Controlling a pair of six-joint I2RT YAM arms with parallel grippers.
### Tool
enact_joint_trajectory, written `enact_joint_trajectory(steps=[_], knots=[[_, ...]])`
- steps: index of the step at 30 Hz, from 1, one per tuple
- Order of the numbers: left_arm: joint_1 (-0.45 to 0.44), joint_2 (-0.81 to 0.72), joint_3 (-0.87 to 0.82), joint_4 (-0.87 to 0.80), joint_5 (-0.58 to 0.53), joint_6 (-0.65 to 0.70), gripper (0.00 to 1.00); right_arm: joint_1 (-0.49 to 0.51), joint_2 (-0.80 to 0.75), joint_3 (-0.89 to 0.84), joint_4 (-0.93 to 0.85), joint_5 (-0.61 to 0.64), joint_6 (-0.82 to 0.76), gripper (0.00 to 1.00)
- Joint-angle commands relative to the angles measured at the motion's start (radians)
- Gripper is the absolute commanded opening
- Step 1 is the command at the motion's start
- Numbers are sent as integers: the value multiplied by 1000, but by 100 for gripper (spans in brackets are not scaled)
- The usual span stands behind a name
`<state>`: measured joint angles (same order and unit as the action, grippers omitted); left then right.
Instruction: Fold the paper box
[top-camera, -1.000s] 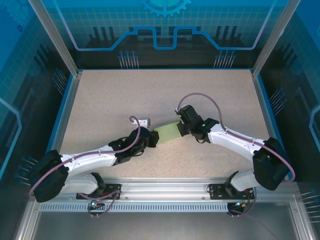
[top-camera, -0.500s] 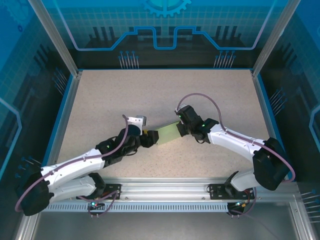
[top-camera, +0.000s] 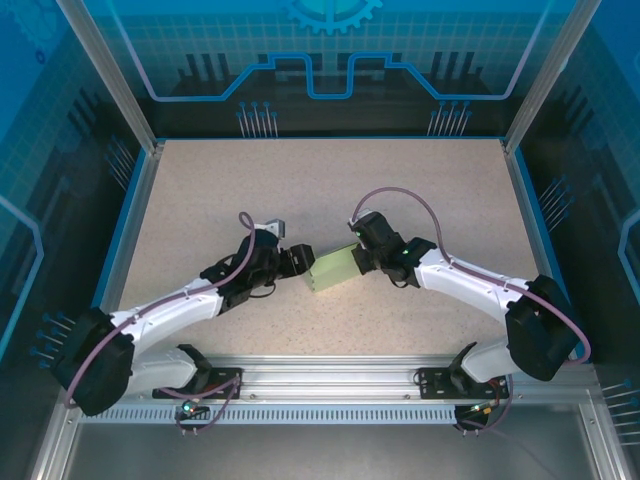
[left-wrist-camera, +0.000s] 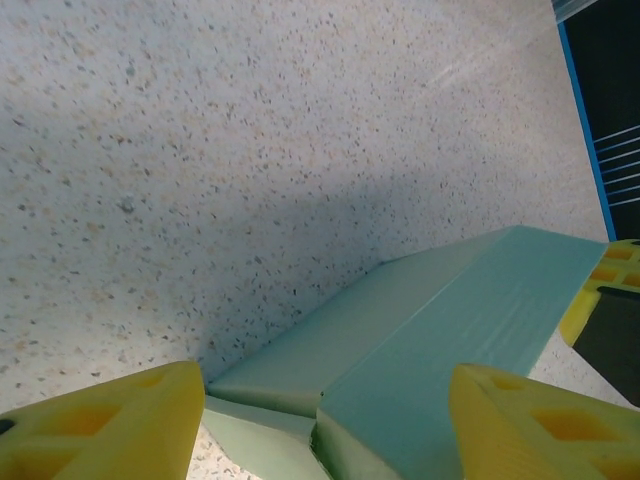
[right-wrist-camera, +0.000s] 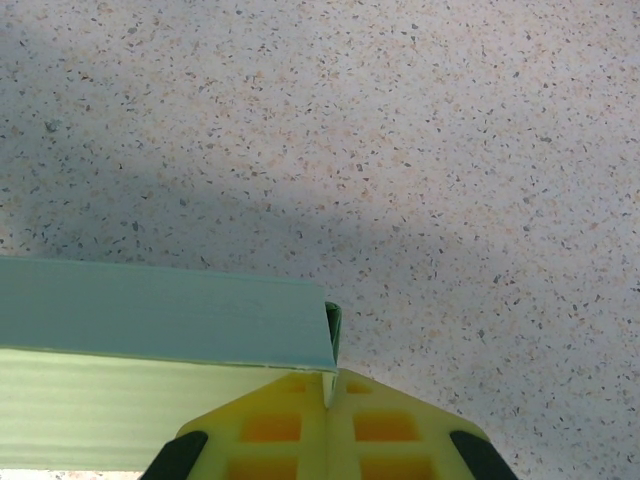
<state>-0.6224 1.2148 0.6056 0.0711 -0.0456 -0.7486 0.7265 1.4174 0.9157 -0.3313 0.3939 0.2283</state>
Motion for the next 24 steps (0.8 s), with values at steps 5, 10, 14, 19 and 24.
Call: enact_joint_trajectory(steps=[5,10,14,19,24], knots=[[3,54,8,71,75,-38,64,19,20,13,-39,8,-3,0],[-9,71,-2,86,81,-41,60,19,22,10,-38,9,2,0],[-16,82,-8,89,82,-43,58,20,25,12,-40,8,3,0],[-27,77,-15,83,69,-45,59,19,25,14,-41,10,7,0],[-27,21,-10,36,13,-35,66,21,26,14,-43,11,6,0]])
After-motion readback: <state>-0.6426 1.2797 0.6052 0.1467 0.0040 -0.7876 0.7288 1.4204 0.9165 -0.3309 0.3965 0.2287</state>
